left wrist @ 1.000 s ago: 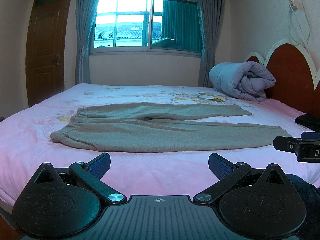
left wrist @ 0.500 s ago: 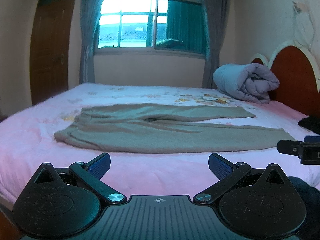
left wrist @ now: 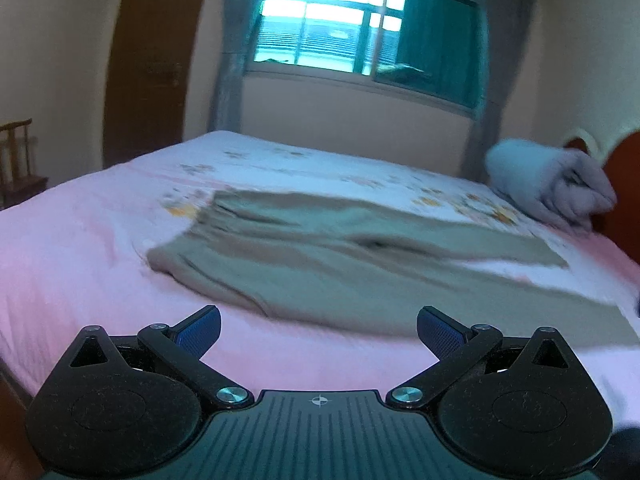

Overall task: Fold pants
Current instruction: 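Reach down and grasp the grey pants leg cuff with the left gripper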

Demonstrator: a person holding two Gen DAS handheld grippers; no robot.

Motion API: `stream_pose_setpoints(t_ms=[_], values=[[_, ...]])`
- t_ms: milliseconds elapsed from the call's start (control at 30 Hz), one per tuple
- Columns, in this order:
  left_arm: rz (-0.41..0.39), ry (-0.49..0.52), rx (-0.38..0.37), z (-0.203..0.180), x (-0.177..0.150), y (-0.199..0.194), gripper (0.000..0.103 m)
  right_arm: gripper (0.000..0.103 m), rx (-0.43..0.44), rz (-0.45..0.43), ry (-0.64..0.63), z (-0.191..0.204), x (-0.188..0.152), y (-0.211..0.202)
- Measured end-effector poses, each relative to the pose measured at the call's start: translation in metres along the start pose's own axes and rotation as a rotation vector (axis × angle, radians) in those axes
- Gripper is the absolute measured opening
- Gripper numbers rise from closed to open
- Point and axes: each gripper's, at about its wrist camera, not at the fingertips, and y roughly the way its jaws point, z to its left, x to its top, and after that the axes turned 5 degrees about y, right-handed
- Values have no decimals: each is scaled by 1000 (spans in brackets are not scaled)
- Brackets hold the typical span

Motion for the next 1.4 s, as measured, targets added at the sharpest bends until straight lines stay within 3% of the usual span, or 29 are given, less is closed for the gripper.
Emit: stream_pose_setpoints(t_ms=[267,500,733,933,1067,1167,1367,1400], values=[[-43,-23,53,70,89,105,103,97,-46,-53,-23,-30,74,59],[31,55,123,110,141,221,103,97,14,-28,36,-43,132,153],[111,151,164,134,161,347,103,88,56,102,-44,-28,132,283],[210,162,106,159,150,440,103,89,88,137,-69,-24,122,361],[268,134,16,183,137,483,103,89,99,149,-56,-23,114,395],[292,82,-70,193,125,498,103,90,121,142,-61,-22,108,405],[295,105,-121,188,118,507,102,92,133,137,-64,-15,100,415],[292,107,-138,188,118,507,95,92,131,140,-59,-15,100,416]])
